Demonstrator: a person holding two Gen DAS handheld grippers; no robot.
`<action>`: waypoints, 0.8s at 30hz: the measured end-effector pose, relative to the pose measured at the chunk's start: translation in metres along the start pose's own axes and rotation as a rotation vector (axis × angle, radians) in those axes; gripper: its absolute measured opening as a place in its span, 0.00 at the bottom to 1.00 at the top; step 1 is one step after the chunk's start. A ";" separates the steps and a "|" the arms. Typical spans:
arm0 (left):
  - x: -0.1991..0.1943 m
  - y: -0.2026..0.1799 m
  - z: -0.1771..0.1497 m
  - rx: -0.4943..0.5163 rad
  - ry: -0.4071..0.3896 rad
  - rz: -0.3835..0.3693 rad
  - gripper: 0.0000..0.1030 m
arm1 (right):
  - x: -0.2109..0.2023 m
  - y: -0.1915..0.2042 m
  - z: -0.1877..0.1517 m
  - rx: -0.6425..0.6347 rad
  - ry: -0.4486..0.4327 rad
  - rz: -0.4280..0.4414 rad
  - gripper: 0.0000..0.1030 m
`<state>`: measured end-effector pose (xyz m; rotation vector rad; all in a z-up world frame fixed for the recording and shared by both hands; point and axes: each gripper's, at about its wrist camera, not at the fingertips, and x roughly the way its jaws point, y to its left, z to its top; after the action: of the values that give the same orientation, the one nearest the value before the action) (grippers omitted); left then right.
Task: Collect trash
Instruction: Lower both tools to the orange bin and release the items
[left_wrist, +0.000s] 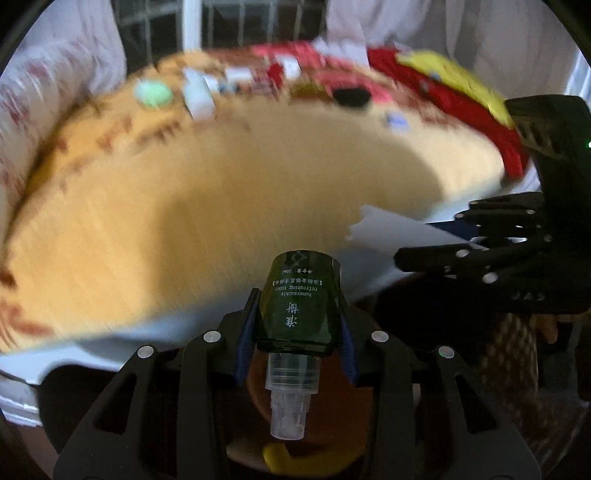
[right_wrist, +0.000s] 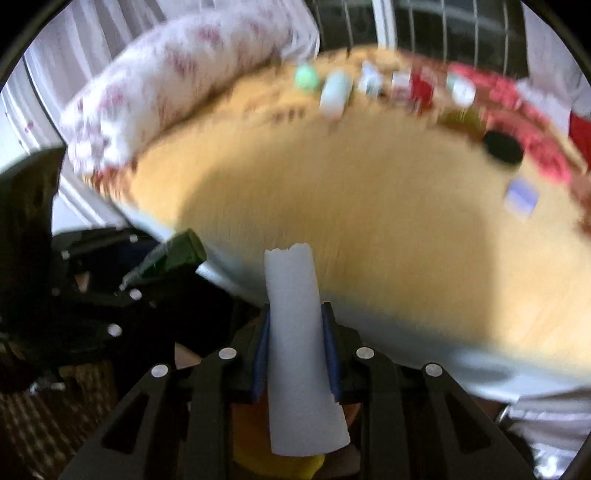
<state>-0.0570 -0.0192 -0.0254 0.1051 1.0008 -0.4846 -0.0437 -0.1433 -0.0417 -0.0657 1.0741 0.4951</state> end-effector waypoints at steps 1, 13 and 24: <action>0.008 -0.001 -0.008 -0.001 0.043 -0.016 0.36 | 0.012 -0.001 -0.009 0.017 0.043 0.017 0.25; 0.064 -0.010 -0.045 0.013 0.311 -0.058 0.60 | 0.080 0.012 -0.042 0.032 0.236 0.026 0.57; 0.050 -0.008 -0.034 -0.014 0.230 -0.041 0.68 | 0.046 -0.009 -0.031 0.096 0.112 -0.004 0.60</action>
<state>-0.0650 -0.0330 -0.0840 0.1299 1.2333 -0.5104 -0.0479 -0.1438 -0.0976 -0.0108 1.2057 0.4399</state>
